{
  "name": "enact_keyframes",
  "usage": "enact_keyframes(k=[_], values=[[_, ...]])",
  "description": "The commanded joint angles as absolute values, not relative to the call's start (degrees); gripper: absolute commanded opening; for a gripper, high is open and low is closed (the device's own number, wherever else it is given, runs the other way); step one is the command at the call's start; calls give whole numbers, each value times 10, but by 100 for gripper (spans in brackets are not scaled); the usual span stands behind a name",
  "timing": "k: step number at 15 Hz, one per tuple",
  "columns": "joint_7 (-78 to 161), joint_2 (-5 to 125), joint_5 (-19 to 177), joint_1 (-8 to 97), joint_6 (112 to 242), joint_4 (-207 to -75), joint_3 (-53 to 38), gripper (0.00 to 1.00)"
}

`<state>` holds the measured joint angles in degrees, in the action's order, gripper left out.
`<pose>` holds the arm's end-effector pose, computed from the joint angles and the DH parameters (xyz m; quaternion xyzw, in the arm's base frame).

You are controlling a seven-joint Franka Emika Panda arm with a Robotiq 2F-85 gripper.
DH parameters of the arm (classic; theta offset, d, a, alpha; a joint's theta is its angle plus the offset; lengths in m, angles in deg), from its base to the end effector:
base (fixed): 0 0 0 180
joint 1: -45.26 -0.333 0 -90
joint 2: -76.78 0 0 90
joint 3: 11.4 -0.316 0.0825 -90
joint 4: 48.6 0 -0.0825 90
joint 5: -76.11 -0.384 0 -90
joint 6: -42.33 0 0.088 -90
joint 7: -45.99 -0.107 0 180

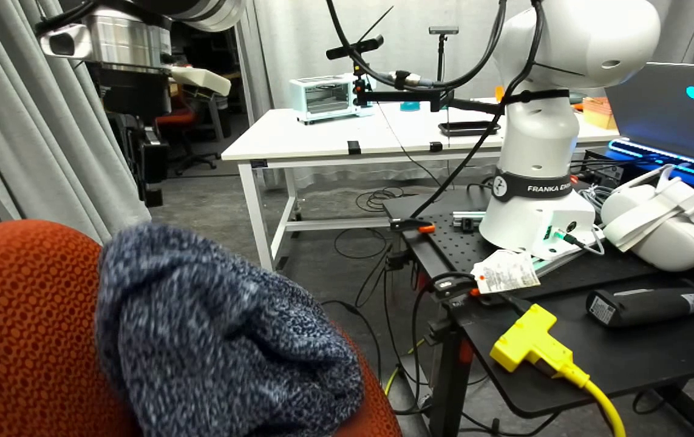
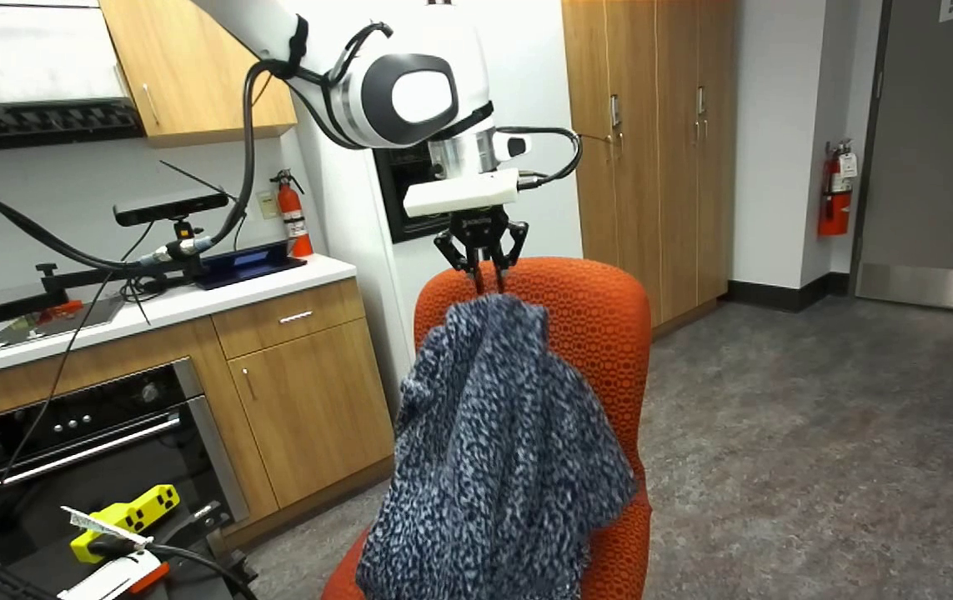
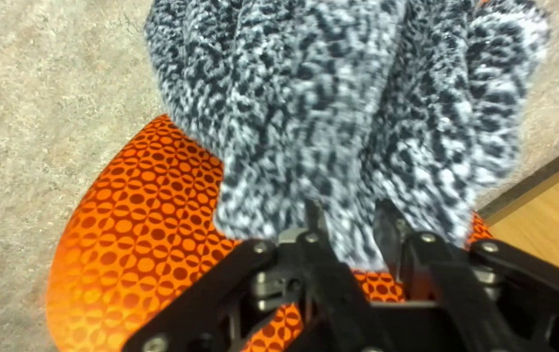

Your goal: Put the blanket on the seat of the chair then move it to the backrest of the chair

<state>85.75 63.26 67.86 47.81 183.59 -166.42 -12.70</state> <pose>0.6018 -0.0138 0.3390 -0.9553 -0.2780 -0.0990 0.0188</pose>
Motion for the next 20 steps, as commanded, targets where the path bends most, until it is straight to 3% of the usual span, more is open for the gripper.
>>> enact_keyframes(k=[1,6,20], values=[[859,620,680,491,1808,-1620,-138,65],[863,644,664,491,1821,-1639,-149,100],[908,578,578,526,2015,-1718,-185,100]])
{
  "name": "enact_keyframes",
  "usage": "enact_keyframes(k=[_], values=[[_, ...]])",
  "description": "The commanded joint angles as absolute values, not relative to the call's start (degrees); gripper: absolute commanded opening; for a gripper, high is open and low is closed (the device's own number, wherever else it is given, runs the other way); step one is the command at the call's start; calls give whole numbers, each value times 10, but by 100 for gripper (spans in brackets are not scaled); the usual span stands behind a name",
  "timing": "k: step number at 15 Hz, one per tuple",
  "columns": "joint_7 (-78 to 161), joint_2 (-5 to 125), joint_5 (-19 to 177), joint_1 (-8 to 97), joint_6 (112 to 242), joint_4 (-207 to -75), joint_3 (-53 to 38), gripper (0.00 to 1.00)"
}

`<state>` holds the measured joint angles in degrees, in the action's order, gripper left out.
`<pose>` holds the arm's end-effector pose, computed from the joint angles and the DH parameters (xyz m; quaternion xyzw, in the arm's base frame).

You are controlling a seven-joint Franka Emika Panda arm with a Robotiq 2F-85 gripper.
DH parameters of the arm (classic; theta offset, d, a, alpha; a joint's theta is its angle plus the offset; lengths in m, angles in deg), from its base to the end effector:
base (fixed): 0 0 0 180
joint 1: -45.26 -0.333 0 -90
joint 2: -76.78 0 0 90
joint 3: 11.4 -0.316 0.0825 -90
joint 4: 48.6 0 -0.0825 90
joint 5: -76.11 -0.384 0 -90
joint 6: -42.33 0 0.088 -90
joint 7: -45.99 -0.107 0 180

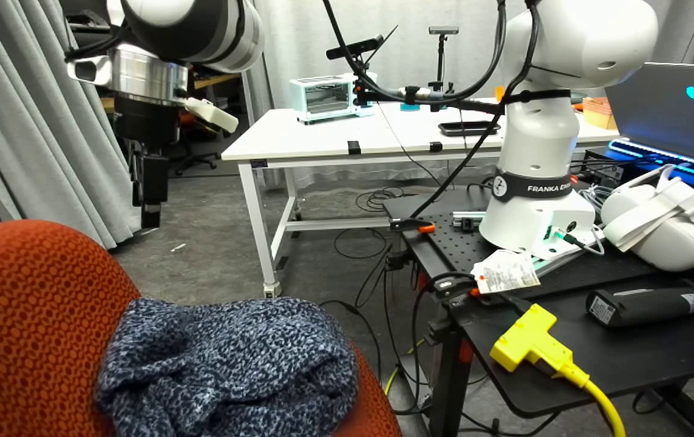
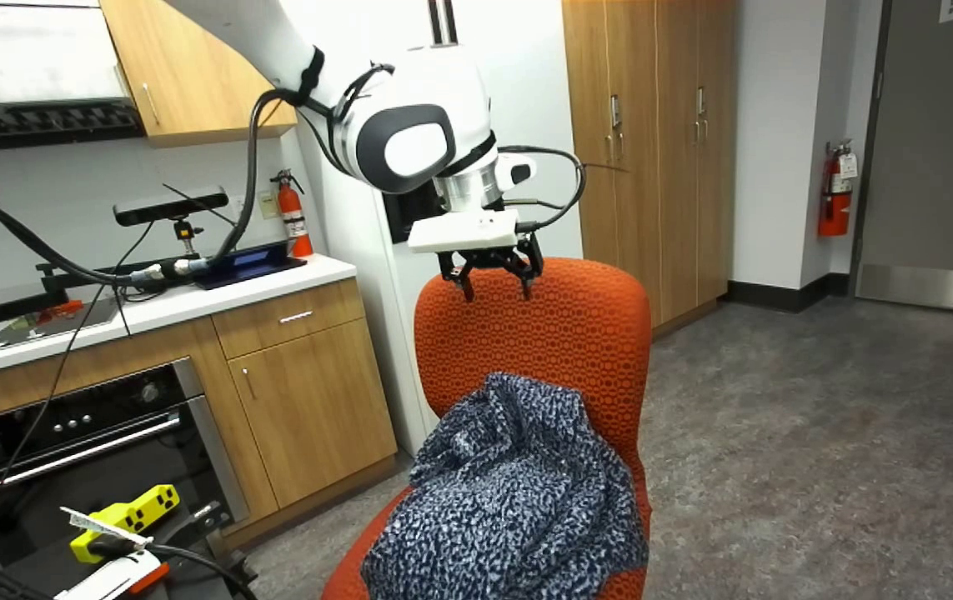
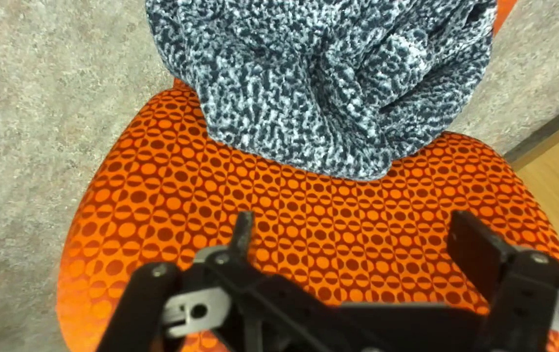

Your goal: Put the blanket on the seat of the chair then move it to the backrest of the chair

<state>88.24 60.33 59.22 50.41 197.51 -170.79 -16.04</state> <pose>0.5978 -0.0167 0.3008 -0.9585 -0.2303 -0.1650 0.0334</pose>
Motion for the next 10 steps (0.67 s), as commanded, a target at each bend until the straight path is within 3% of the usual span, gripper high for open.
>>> enact_keyframes(k=[1,10], values=[[911,565,579,532,2027,-1718,-193,100],[944,407,602,648,2135,-1665,-304,100]])
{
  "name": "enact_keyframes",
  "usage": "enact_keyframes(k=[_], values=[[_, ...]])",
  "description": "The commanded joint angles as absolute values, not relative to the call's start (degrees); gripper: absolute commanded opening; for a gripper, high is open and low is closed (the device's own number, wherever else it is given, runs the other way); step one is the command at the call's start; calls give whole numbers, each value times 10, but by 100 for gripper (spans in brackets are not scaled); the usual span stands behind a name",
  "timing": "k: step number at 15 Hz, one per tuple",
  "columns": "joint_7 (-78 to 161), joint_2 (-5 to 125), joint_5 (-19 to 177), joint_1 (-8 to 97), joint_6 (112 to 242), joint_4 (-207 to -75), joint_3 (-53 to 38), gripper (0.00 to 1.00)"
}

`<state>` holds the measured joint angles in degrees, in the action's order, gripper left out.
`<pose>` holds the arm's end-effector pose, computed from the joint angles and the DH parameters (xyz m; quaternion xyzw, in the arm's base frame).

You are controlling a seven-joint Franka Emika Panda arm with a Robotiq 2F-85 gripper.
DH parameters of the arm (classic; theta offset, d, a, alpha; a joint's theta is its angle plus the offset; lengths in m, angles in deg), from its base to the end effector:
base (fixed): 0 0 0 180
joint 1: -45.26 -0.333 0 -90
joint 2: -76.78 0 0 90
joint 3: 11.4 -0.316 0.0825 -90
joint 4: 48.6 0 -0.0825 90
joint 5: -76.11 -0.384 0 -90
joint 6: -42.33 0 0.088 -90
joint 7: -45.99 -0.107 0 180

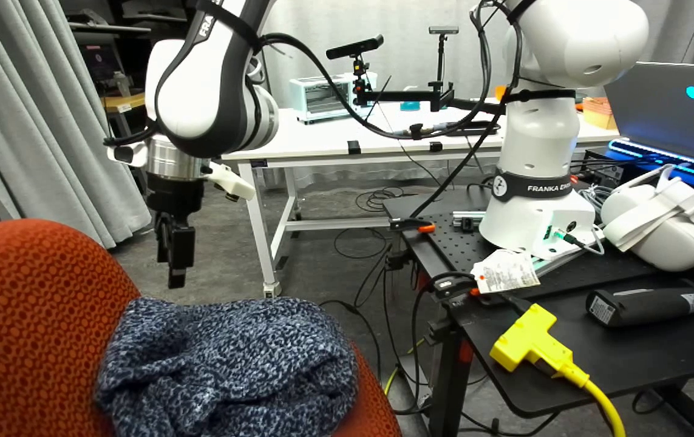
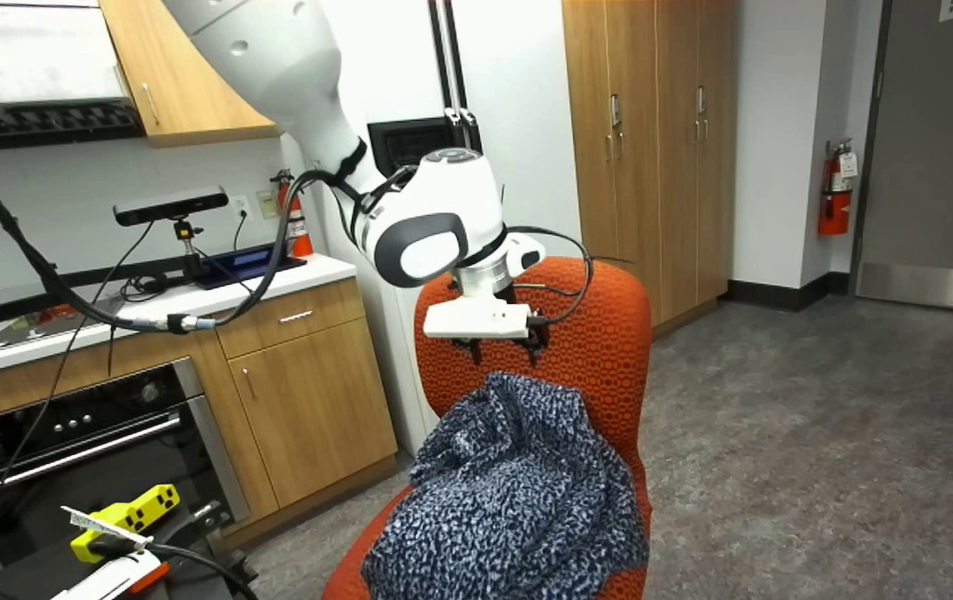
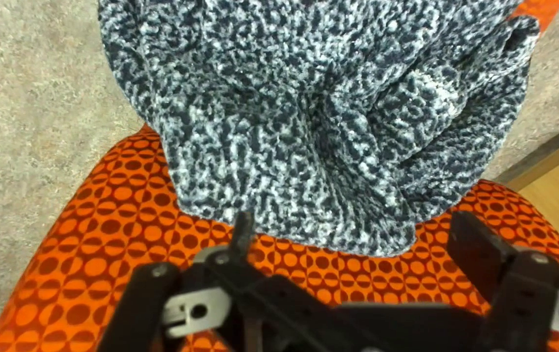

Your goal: Put the blanket on the seat of the chair then move it to the backrest of the chair

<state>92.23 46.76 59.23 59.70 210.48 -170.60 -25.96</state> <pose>0.5961 -0.0193 0.1924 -0.9563 -0.2327 -0.1706 0.0472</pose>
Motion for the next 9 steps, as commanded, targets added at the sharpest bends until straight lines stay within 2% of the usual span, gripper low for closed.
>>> enact_keyframes(k=[1,9], values=[[944,389,610,661,2142,-1656,-316,100],[925,272,704,681,2136,-1585,-336,100]])
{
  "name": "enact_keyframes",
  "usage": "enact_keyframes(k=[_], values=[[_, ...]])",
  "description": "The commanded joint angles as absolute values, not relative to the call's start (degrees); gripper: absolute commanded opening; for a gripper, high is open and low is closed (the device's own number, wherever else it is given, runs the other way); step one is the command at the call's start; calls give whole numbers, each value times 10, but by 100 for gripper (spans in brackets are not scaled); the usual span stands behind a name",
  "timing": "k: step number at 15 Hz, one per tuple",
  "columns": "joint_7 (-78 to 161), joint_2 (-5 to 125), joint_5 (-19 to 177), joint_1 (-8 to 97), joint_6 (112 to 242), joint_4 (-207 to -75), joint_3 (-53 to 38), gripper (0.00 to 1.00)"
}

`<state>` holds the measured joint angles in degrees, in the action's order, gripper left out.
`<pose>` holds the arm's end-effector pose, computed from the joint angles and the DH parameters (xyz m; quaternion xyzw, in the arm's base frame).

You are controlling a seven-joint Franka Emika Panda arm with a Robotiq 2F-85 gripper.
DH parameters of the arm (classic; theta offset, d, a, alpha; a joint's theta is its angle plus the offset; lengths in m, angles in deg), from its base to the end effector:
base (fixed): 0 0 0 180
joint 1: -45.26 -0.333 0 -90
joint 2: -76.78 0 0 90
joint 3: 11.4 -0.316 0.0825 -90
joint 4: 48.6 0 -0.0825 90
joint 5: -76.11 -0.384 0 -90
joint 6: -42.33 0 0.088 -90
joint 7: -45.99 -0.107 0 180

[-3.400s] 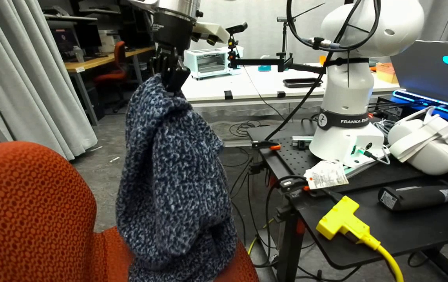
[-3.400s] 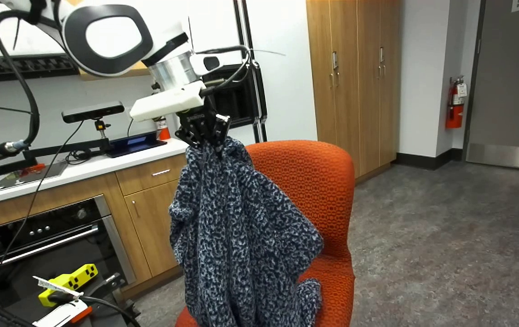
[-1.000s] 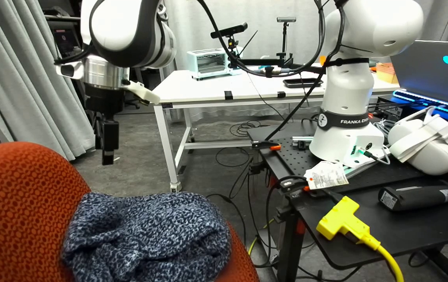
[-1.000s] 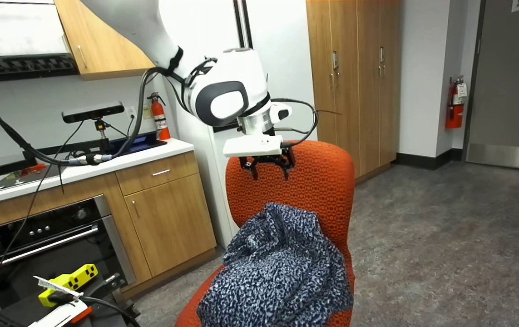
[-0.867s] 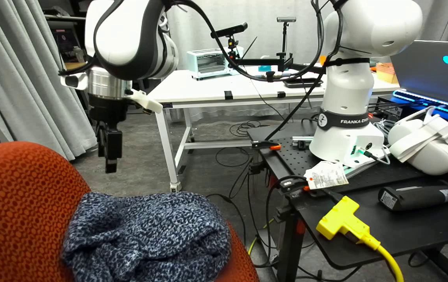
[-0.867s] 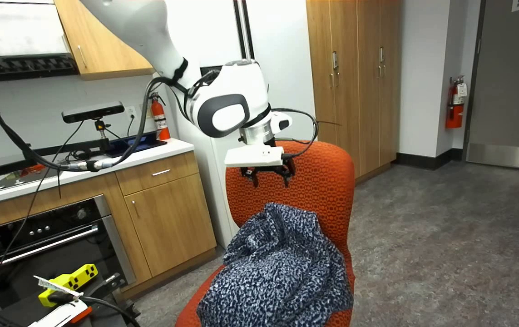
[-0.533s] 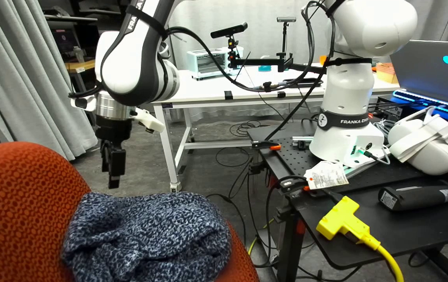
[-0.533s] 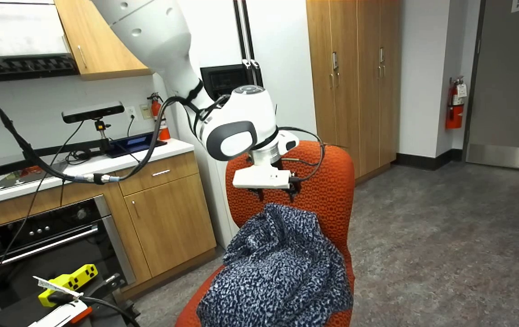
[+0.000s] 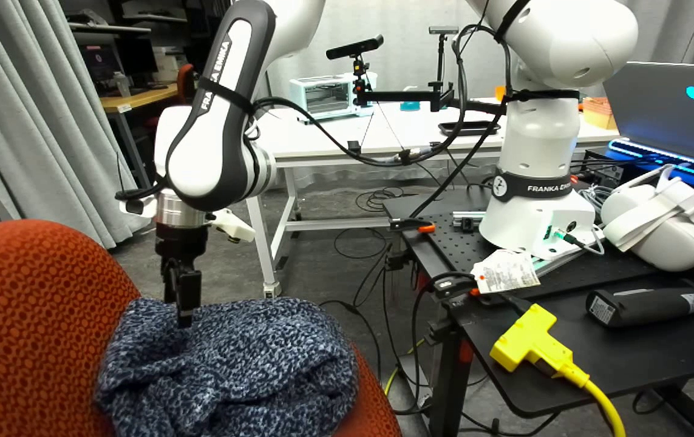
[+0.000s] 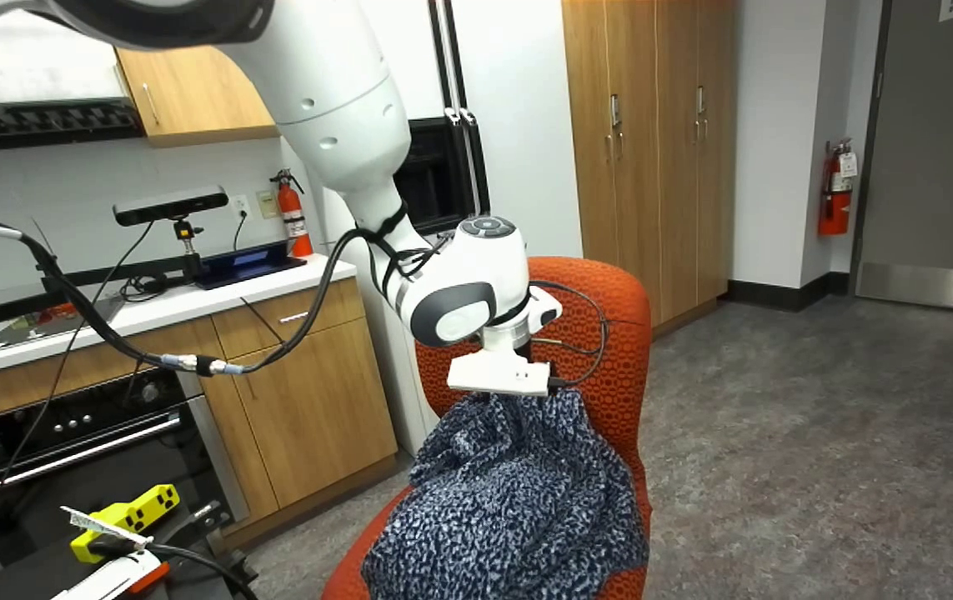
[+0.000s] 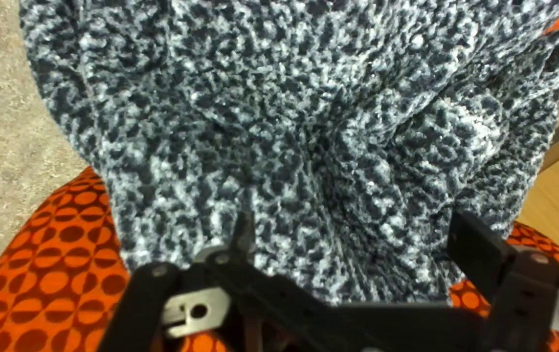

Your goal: Put the blanket on the seat of the chair then move it to the backrest of the chair

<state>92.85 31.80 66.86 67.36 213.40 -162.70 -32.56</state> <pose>0.6131 -0.0250 0.1082 -0.9507 -0.2483 -0.1658 0.0833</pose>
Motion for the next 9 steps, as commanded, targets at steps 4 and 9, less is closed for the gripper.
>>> enact_keyframes(k=[4,9], values=[[920,235,746,659,2121,-1532,-325,100],[920,190,781,631,2105,-1446,-324,100]])
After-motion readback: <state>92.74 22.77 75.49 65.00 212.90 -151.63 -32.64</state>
